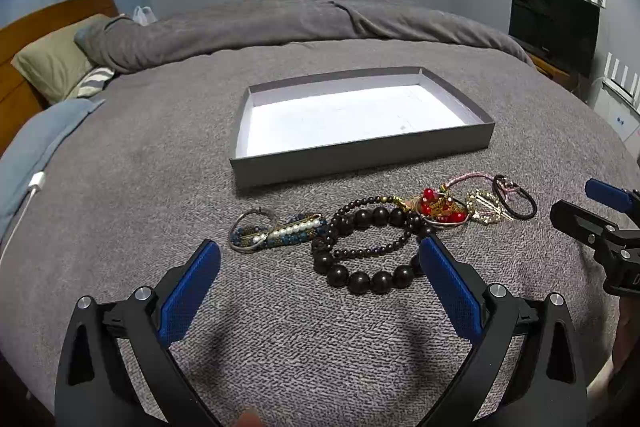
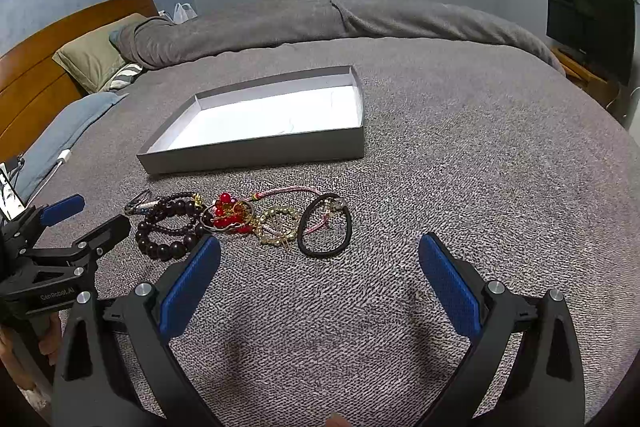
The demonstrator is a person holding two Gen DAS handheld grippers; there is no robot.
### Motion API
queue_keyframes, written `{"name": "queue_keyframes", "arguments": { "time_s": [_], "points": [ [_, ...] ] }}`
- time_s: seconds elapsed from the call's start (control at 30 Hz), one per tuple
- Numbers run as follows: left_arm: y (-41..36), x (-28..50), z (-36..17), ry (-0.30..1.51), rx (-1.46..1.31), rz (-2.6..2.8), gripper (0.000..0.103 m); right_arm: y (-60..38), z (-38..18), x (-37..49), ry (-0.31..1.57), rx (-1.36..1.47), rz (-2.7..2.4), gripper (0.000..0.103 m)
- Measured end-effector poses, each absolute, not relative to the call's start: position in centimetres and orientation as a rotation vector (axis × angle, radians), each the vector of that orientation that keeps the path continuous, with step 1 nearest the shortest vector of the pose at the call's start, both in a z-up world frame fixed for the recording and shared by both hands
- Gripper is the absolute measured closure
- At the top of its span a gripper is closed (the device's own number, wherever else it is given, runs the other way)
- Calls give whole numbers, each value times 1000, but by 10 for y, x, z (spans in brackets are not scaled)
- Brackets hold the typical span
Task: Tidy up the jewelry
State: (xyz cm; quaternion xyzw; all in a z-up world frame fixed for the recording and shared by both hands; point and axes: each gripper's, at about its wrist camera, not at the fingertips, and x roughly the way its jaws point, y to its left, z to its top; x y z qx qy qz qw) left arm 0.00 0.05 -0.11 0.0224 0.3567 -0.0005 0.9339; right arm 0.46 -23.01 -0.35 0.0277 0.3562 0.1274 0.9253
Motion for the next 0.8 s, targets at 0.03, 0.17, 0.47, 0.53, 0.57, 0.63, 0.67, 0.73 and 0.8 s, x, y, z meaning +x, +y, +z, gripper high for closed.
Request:
{"name": "queue_keyframes", "arguments": {
  "time_s": [0.03, 0.17, 0.47, 0.53, 0.57, 0.63, 0.67, 0.73, 0.8],
  "points": [
    [0, 0, -1, 730, 46, 0, 4, -230, -4, 4, 731, 56, 261, 5],
    [0, 0, -1, 729, 46, 0, 4, -230, -4, 4, 731, 57, 261, 5],
    [0, 0, -1, 730, 47, 1, 4, -229, -5, 4, 734, 57, 263, 5],
    [0, 0, -1, 730, 47, 0, 4, -229, -6, 5, 734, 56, 261, 5],
    [-1, 1, -1, 731, 47, 0, 4, -229, -6, 5, 734, 55, 260, 5],
    [-1, 1, -1, 731, 48, -1, 4, -228, -6, 5, 735, 55, 260, 5],
    [-1, 1, -1, 730, 48, 0, 4, -228, -6, 5, 735, 54, 259, 5],
    [-1, 1, -1, 731, 47, 0, 4, -228, -6, 5, 734, 54, 259, 5],
    [-2, 1, -1, 731, 47, -1, 4, -229, -6, 5, 734, 55, 259, 5]
  ]
}}
